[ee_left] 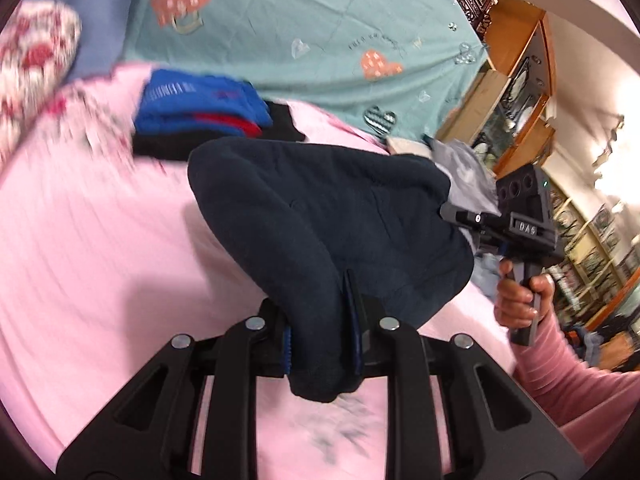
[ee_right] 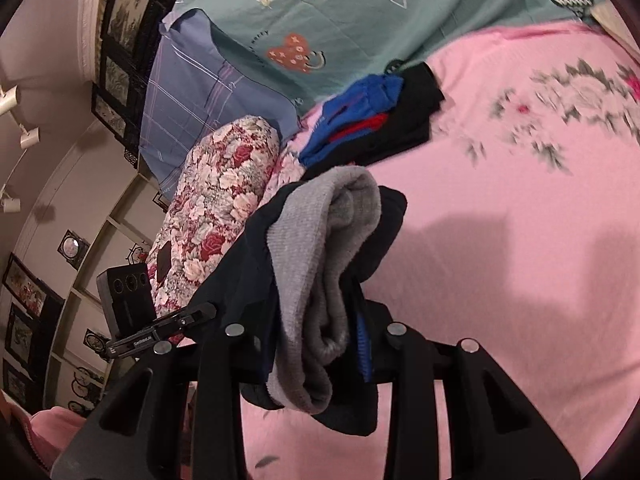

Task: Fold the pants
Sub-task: 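Carry the bundle with the left tool onto the sheet beside the clothes stack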

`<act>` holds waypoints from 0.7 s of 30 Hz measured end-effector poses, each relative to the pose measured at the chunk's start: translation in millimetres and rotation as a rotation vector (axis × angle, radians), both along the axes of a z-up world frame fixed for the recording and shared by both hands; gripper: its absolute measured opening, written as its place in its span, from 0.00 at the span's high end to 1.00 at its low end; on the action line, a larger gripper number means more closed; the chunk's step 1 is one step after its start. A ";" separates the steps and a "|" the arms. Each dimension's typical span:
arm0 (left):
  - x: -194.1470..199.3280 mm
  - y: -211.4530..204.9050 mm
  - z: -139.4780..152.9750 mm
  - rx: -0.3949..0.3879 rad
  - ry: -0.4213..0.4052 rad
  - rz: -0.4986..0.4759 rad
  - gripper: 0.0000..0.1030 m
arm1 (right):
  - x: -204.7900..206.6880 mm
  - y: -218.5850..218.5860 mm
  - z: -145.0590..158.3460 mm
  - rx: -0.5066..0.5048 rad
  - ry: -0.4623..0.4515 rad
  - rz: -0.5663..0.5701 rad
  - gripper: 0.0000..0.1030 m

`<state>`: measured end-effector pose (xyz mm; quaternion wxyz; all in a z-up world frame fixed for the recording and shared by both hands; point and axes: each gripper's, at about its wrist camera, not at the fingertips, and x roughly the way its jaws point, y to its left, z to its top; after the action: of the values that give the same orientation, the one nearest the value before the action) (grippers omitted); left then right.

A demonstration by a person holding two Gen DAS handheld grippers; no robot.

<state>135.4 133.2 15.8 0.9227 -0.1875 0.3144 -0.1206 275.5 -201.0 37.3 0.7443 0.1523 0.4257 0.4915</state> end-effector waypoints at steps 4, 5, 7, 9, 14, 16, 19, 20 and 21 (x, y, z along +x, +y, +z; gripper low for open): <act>32.5 36.0 -11.8 0.065 0.015 0.038 0.79 | 42.4 48.4 0.3 0.023 -0.054 -0.004 0.68; 38.7 45.4 -18.6 0.064 0.028 0.047 0.79 | 51.8 59.5 -3.6 0.024 -0.061 -0.002 0.68; 55.5 65.4 -38.0 0.060 0.075 0.064 0.79 | 71.2 86.5 -17.5 0.005 -0.066 0.003 0.68; 67.7 76.2 -58.0 0.050 0.131 0.073 0.79 | 84.4 107.5 -34.9 -0.028 -0.059 0.003 0.68; 71.3 82.0 -79.5 0.084 0.184 0.062 0.71 | 104.9 133.1 -80.6 -0.109 -0.020 -0.026 0.68; 74.0 86.4 -84.0 0.085 0.216 0.083 0.53 | 109.4 128.7 -90.9 -0.101 0.006 -0.027 0.67; 65.8 95.4 -83.1 0.091 0.255 0.189 0.33 | 108.9 126.7 -93.8 -0.158 -0.002 -0.046 0.54; 61.6 100.6 -79.2 0.072 0.246 0.210 0.35 | 107.8 125.6 -92.8 -0.174 -0.008 -0.053 0.47; 52.9 106.0 -69.2 0.057 0.217 0.253 0.35 | 106.4 123.0 -89.9 -0.183 -0.009 -0.054 0.46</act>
<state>188.3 239.1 -53.4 0.8961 -0.2110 0.3895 0.0263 381.8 -78.0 -52.6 0.7700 0.0932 0.4613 0.4310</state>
